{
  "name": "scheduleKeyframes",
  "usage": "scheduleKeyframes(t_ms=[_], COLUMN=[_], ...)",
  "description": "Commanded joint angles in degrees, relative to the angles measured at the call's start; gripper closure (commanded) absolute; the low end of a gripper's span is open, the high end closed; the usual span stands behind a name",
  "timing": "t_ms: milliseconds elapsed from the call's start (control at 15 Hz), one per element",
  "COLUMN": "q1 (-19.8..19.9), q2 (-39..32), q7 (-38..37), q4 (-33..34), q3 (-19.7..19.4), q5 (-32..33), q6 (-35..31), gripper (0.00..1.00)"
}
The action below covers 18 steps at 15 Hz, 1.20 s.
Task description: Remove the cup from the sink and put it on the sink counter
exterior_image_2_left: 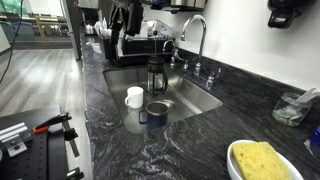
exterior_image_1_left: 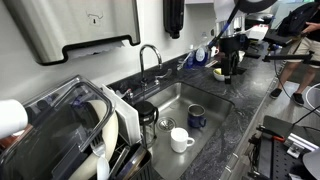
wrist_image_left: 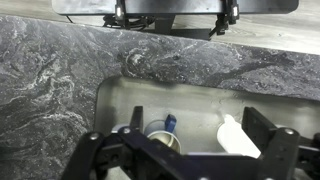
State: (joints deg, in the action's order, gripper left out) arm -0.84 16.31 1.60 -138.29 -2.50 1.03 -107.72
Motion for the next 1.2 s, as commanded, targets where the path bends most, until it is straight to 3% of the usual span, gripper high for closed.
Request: scheduleKeyframes(t_ms=[0,200,600,1133], q1=[0.58,0.51,1.01,0.87], q2=[-0.02,-0.06,-0.67,-2.87], q7=[0.12,-0.44,-7.06,-14.99], q4=[0.06,-0.15,-3.06,-15.14], q3=[0.56,0.69,0.91,1.85], q5=[-0.16,-0.48,-1.87,-4.79], q6=[0.07,-0.62,-8.73,-37.77], gripper=[0.0,0.0,0.0,0.0])
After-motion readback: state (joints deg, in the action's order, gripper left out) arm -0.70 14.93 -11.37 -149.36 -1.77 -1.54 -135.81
